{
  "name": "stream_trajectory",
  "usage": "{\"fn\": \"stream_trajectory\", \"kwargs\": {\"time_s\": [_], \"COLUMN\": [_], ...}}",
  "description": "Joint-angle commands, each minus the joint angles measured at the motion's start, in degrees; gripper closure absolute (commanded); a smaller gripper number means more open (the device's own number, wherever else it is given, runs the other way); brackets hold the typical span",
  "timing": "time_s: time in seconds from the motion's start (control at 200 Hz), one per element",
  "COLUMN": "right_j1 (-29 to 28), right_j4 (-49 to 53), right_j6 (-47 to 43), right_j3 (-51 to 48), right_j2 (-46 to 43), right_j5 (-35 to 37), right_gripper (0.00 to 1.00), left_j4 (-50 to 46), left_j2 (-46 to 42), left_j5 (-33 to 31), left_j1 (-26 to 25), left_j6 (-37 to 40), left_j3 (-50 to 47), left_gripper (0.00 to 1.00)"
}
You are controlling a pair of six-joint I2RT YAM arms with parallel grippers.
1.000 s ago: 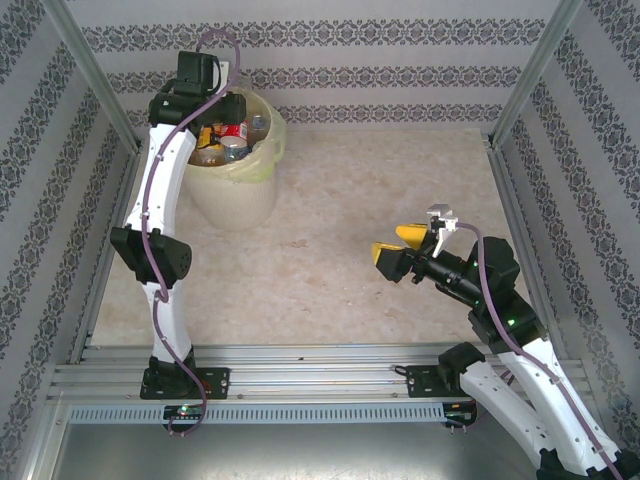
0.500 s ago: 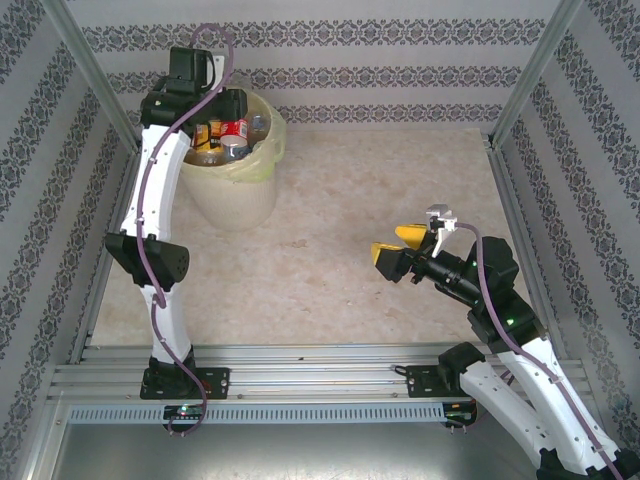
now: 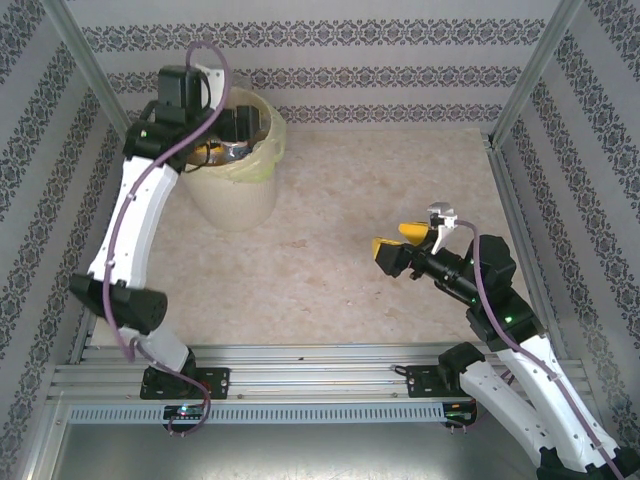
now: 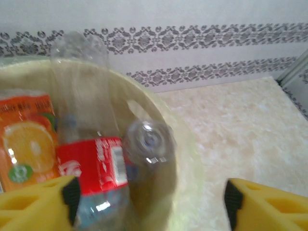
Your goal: Put the plastic bottles in the bin
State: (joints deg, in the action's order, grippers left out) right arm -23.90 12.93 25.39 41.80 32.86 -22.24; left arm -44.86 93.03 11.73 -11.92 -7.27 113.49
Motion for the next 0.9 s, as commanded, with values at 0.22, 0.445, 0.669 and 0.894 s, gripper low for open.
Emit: {"fn": "stream_trajectory", "kwargs": {"time_s": [0.22, 0.445, 0.669, 0.894], "right_j1": [-0.8, -0.3, 1.1, 8.5], "right_j4": [-0.6, -10.8, -17.4, -21.5], "right_j6": [-6.9, -14.2, -17.8, -18.9], "right_j3": [-1.3, -8.9, -12.5, -14.7], "right_j2": [-0.2, -0.6, 5.6, 13.0], "right_j5": [16.5, 22.3, 30.6, 30.8], "right_gripper": [0.02, 0.02, 0.02, 0.02], "left_j4": [19.3, 26.6, 31.8, 41.8], "left_j2": [-24.4, -37.2, -40.7, -40.6], "left_j5": [-4.1, -3.3, -8.3, -14.3], "left_j1": [-3.3, -3.3, -3.4, -3.4], "left_j6": [-1.7, -2.4, -6.7, -4.4], "left_j3": [-34.5, -52.0, -62.4, -73.7], "left_gripper": [0.0, 0.0, 0.0, 0.0]}}
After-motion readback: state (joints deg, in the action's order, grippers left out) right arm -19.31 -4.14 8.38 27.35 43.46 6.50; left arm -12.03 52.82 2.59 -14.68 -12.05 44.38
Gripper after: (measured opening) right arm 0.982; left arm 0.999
